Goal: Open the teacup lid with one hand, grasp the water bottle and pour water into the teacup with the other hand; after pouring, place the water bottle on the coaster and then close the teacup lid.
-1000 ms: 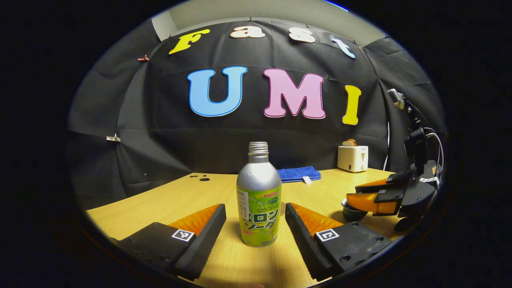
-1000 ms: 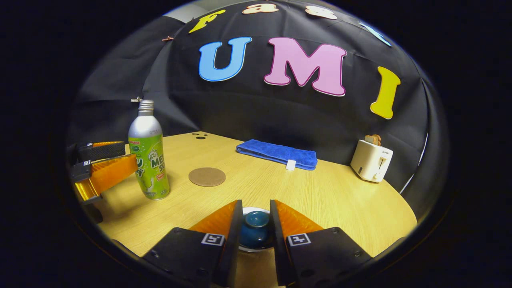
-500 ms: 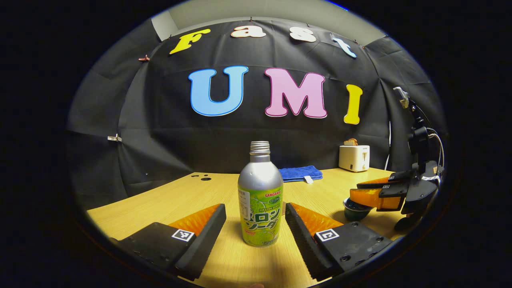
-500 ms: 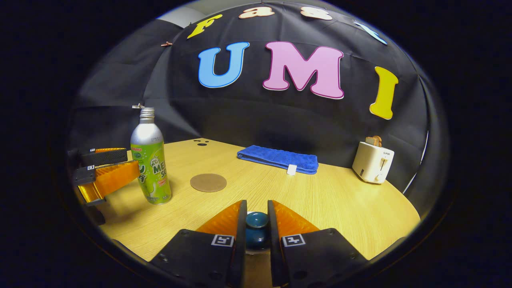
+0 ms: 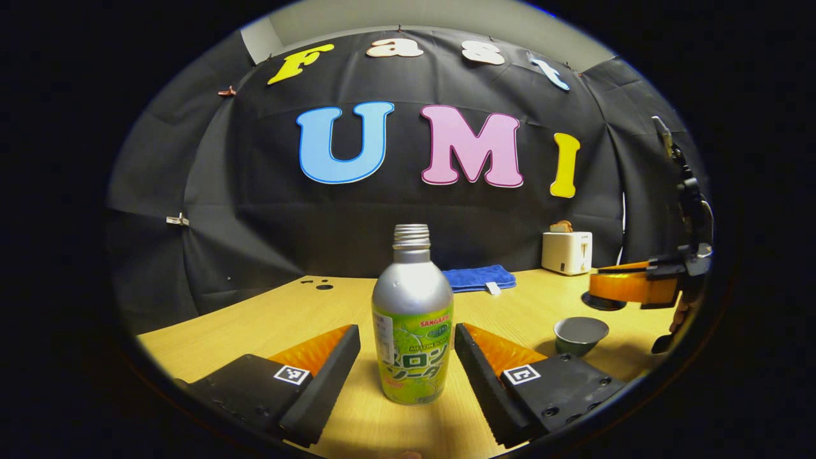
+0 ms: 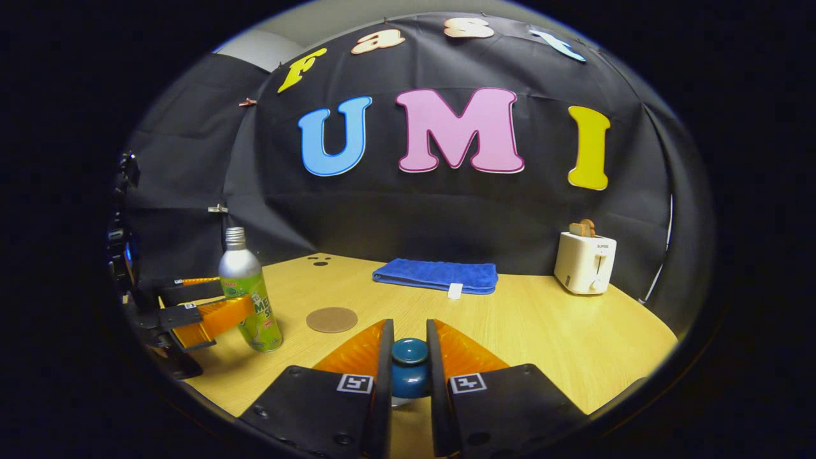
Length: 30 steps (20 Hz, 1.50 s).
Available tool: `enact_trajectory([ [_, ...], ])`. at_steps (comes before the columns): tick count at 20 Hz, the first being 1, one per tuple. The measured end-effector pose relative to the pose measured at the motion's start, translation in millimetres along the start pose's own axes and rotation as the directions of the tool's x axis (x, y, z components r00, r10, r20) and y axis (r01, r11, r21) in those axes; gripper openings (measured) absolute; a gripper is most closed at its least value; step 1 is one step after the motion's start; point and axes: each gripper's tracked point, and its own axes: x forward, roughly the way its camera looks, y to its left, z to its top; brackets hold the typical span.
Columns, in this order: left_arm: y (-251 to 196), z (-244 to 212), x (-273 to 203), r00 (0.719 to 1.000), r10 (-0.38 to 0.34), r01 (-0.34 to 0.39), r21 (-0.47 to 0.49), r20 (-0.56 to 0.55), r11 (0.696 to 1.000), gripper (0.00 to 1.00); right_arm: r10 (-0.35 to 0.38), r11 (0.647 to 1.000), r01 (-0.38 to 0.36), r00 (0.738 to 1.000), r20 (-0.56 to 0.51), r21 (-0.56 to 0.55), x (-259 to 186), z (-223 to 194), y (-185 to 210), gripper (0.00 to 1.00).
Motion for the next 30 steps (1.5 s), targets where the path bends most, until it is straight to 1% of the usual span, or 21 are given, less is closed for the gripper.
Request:
enact_trajectory([
  [1,-1.2,-0.9,4.4,1.000,-0.001,0.001,0.000,-0.001,1.000,0.96,-0.013,1.000,0.013,1.000,0.003,-0.003,-4.6,-0.5,-8.3,0.29],
  [2,-1.9,-0.5,9.9,1.000,-0.002,0.002,0.000,-0.002,1.000,0.95,-0.031,0.999,0.031,0.999,0.007,-0.011,-8.6,-1.9,-17.3,0.29],
  [5,-2.1,-0.9,22.6,1.000,-0.008,0.008,-0.001,-0.001,1.000,0.95,-0.079,0.997,0.079,0.997,0.009,-0.010,-16.3,-12.8,-42.9,0.29],
  [8,-4.4,0.5,33.1,1.000,-0.016,0.016,0.000,0.001,1.000,0.95,-0.086,0.996,0.086,0.996,-0.008,0.038,-17.4,-26.7,-54.6,0.29],
  [10,-3.0,-0.1,38.5,1.000,-0.011,0.011,-0.001,0.000,1.000,0.95,-0.096,0.994,0.097,0.995,-0.011,0.050,-17.0,-32.1,-61.6,0.29],
  [11,-4.1,-0.4,39.6,1.000,-0.011,0.011,-0.001,0.001,1.000,0.89,-0.098,0.994,0.099,0.995,-0.015,0.052,-16.3,-33.7,-63.7,0.33],
  [12,-4.1,-0.6,41.8,1.000,-0.014,0.014,-0.001,0.000,1.000,0.83,-0.097,0.994,0.097,0.995,-0.002,0.058,-17.5,-31.1,-65.4,0.29],
  [16,-4.4,0.6,39.9,1.000,-0.007,0.007,0.004,-0.003,1.000,0.81,-0.114,0.992,0.112,0.993,0.032,0.060,-15.9,-27.6,-72.2,0.29],
  [17,-8.0,0.0,40.0,1.000,-0.012,0.012,0.023,-0.003,1.000,0.80,-0.115,0.992,0.113,0.992,0.050,0.050,-17.1,-24.2,-72.0,0.29],
  [18,-11.9,0.4,40.5,1.000,-0.020,0.020,0.061,-0.003,0.998,0.80,-0.120,0.992,0.117,0.989,0.081,0.038,-18.6,-19.4,-73.5,0.29],
  [19,-18.3,0.2,41.8,1.000,-0.029,0.029,0.123,-0.002,0.992,0.80,-0.130,0.991,0.127,0.988,0.079,0.041,-17.6,-21.3,-76.4,0.29],
  [20,-22.8,1.1,43.4,0.999,-0.038,0.039,0.203,-0.009,0.978,0.78,-0.131,0.991,0.127,0.988,0.080,0.043,-17.8,-20.6,-78.4,0.29],
  [21,-27.8,3.4,44.6,0.999,-0.053,0.054,0.288,-0.013,0.956,0.77,-0.136,0.990,0.133,0.987,0.081,0.040,-16.5,-22.1,-80.1,0.29],
  [22,-35.2,7.1,45.5,0.997,-0.072,0.072,0.369,-0.013,0.927,0.80,-0.139,0.990,0.136,0.987,0.080,0.042,-16.4,-23.1,-82.8,0.29],
  [23,-44.0,11.7,48.5,0.996,-0.091,0.087,0.450,-0.013,0.889,0.79,-0.146,0.989,0.143,0.986,0.080,0.043,-16.1,-21.9,-86.3,0.29],
  [24,-52.3,15.6,51.5,0.994,-0.110,0.101,0.531,-0.014,0.841,0.80,-0.155,0.987,0.152,0.985,0.080,0.043,-15.3,-22.2,-90.3,0.29],
  [26,-66.0,18.1,55.2,0.989,-0.144,0.125,0.675,-0.028,0.727,0.79,-0.164,0.986,0.161,0.983,0.081,0.044,-12.8,-22.3,-94.7,0.29],
  [27,-71.6,16.7,57.1,0.986,-0.163,0.144,0.728,-0.045,0.670,0.79,-0.170,0.985,0.167,0.982,0.080,0.045,-13.0,-22.2,-97.1,0.29],
  [29,-79.9,6.2,62.1,0.978,-0.189,0.181,0.799,-0.086,0.574,0.79,-0.169,0.985,0.166,0.982,0.080,0.045,-12.8,-22.5,-96.9,0.29],
  [30,-82.3,0.6,62.2,0.975,-0.196,0.194,0.833,-0.104,0.518,0.79,-0.169,0.985,0.166,0.982,0.082,0.044,-13.4,-21.8,-96.6,0.29],
])
